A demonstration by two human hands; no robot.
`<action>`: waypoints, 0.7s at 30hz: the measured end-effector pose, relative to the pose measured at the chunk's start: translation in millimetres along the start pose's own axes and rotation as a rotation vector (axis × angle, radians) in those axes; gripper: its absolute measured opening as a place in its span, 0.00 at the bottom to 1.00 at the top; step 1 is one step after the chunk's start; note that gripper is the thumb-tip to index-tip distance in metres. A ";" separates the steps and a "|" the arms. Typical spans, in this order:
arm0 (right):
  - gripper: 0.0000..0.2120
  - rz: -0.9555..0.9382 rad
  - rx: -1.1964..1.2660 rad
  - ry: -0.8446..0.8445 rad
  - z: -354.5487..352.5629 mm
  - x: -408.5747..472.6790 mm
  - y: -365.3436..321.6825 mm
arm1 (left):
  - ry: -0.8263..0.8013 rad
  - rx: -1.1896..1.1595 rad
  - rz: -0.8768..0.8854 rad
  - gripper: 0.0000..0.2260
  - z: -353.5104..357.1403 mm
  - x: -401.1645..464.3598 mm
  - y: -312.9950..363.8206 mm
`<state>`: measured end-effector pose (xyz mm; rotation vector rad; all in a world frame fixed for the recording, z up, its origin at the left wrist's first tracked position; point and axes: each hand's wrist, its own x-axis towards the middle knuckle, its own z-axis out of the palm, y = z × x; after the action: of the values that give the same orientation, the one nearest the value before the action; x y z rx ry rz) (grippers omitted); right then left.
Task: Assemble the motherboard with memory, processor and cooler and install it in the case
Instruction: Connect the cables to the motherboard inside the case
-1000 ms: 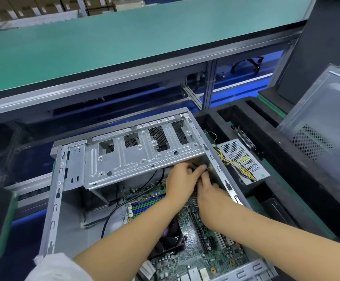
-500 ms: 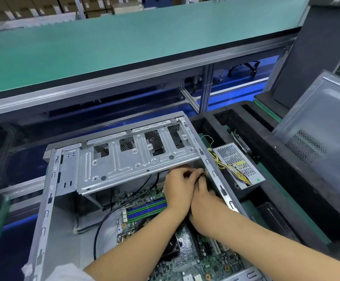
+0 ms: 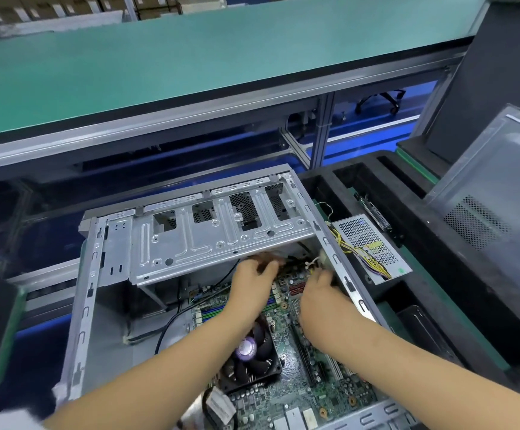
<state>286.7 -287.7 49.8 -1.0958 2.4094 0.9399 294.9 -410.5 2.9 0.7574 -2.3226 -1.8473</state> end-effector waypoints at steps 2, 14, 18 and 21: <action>0.19 -0.039 0.143 -0.080 0.6 0.1 -5.5 | -0.031 0.205 0.078 0.09 -26.0 -6.0 -4.2; 0.09 -0.255 0.389 0.346 -45.6 8.3 -47.6 | -0.110 1.144 -0.106 0.08 -121.4 -36.3 -20.6; 0.10 -0.383 1.179 0.202 -56.3 2.9 -73.6 | -0.081 0.651 -0.073 0.10 -124.7 -36.1 -5.0; 0.18 -0.323 1.738 -0.070 -65.4 5.2 -88.1 | -0.031 0.357 -0.096 0.12 -122.6 -38.7 1.9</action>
<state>348.6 -378.2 56.6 -0.5571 1.7824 -1.0922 372.0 -503.4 47.0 0.8951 -2.7205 -1.5003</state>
